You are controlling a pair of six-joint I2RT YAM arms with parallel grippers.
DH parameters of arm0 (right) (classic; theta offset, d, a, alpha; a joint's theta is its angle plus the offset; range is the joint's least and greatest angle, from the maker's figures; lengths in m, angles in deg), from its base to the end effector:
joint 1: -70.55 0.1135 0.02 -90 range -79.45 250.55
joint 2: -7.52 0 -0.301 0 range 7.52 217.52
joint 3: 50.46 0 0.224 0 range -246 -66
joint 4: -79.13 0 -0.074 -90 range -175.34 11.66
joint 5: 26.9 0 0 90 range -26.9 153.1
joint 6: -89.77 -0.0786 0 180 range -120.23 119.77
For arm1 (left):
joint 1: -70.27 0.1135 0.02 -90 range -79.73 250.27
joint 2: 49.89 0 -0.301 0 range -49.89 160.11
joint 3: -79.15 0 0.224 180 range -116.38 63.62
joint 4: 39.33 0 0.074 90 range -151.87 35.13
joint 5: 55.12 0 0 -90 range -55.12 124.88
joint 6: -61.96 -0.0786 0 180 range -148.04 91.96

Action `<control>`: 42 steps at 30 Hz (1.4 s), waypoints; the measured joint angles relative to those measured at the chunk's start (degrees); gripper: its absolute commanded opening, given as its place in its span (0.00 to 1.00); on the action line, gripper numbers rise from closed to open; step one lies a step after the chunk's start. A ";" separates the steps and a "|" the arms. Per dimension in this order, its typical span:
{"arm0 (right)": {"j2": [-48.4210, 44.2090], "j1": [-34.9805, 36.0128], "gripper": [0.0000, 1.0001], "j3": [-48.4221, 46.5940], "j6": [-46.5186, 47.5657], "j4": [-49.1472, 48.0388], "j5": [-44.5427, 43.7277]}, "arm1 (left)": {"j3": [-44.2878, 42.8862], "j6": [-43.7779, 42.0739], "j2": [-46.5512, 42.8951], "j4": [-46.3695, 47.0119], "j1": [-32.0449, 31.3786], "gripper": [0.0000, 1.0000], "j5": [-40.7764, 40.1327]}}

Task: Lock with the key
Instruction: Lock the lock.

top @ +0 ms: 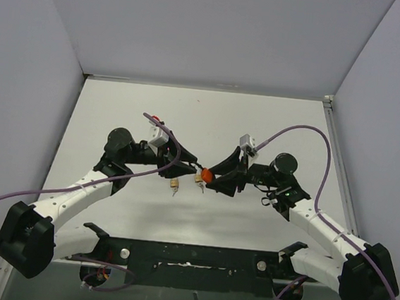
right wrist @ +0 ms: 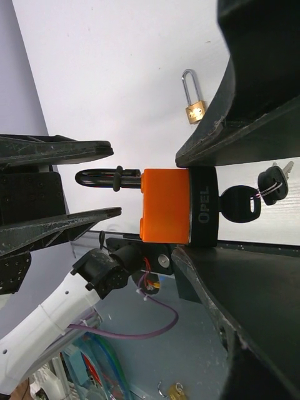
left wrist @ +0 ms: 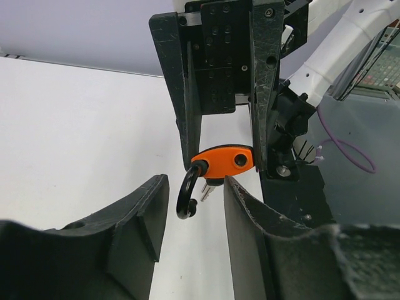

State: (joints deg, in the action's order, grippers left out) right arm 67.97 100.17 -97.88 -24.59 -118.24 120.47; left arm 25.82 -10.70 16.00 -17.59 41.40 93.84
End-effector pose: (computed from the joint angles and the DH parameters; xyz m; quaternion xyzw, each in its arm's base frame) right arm 0.1462 0.1593 0.3337 -0.3790 0.5796 0.5828 0.4252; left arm 0.1678 -0.1694 0.3578 0.4295 0.5238 -0.5535 0.4845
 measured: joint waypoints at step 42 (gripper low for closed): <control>-5.66 0.85 0.98 -7.04 5.49 9.27 -4.70 | -15.47 -12.68 0.00 -29.31 -1.36 0.00 -3.67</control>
State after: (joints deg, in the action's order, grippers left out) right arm 62.31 101.03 -104.92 -19.11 -108.97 115.77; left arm 10.34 -23.37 16.00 -46.90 40.05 90.16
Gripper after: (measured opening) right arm 0.978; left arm 0.057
